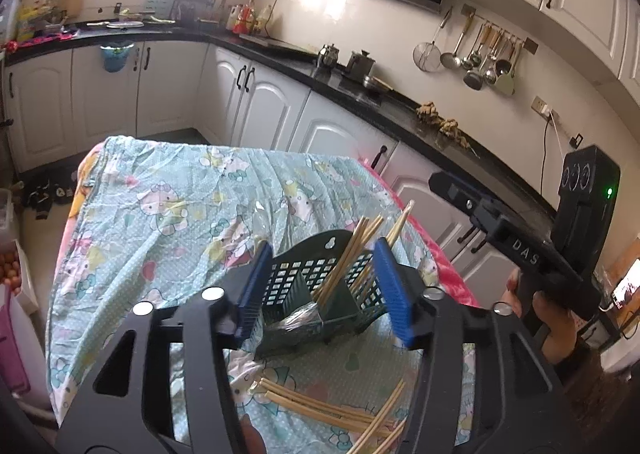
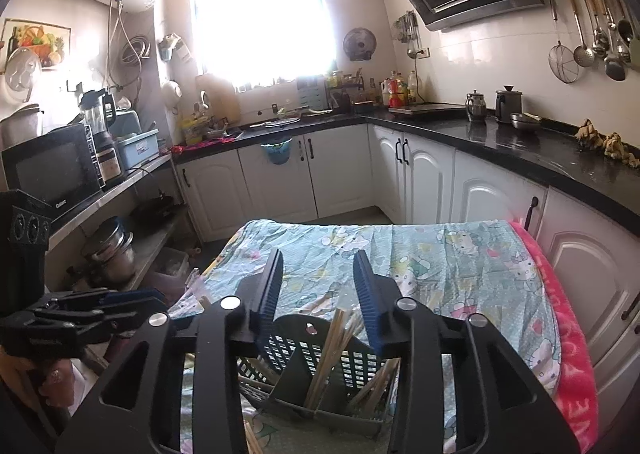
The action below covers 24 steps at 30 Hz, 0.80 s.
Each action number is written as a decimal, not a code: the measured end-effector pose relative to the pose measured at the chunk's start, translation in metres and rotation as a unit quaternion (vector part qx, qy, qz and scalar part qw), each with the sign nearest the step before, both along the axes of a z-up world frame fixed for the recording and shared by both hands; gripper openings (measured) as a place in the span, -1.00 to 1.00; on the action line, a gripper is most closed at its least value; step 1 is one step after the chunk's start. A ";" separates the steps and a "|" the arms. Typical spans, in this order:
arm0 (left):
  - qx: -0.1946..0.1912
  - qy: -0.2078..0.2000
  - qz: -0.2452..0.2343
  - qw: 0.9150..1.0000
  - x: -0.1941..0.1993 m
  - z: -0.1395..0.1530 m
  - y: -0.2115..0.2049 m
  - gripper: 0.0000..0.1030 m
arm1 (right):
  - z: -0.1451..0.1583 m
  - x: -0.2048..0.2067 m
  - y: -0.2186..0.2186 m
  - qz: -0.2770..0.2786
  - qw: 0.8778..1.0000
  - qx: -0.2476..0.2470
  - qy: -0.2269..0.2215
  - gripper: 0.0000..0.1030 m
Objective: Organize utensils
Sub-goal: 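Open both grippers to release the chopsticks into the caddy, then withdraw both open grippers from the caddy toward the chopstick pile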
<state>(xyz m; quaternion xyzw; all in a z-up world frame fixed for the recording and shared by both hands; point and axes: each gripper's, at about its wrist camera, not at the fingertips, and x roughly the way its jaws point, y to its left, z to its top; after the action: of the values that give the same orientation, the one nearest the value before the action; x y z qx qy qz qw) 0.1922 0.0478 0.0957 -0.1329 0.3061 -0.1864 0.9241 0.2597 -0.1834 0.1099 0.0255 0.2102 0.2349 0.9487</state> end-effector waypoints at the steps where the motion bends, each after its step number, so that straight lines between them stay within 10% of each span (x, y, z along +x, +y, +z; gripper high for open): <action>1: 0.000 -0.003 0.002 1.000 -0.002 0.002 0.001 0.03 | 0.000 -0.001 -0.001 -0.001 1.000 -0.002 -0.001 -0.27; 12: -0.009 -0.027 0.024 0.999 -0.015 0.015 0.009 0.78 | 0.001 -0.020 -0.008 -0.009 1.000 -0.013 -0.015 0.07; 24: -0.011 -0.041 0.040 0.998 -0.033 0.018 0.014 0.79 | 0.005 -0.047 -0.011 -0.012 0.999 -0.023 -0.033 0.31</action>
<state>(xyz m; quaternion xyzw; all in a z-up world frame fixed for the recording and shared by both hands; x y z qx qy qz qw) 0.1587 0.0614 0.1133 -0.1473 0.2604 -0.1584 0.9410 0.2128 -0.1944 0.1148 -0.0021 0.1834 0.2194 0.9582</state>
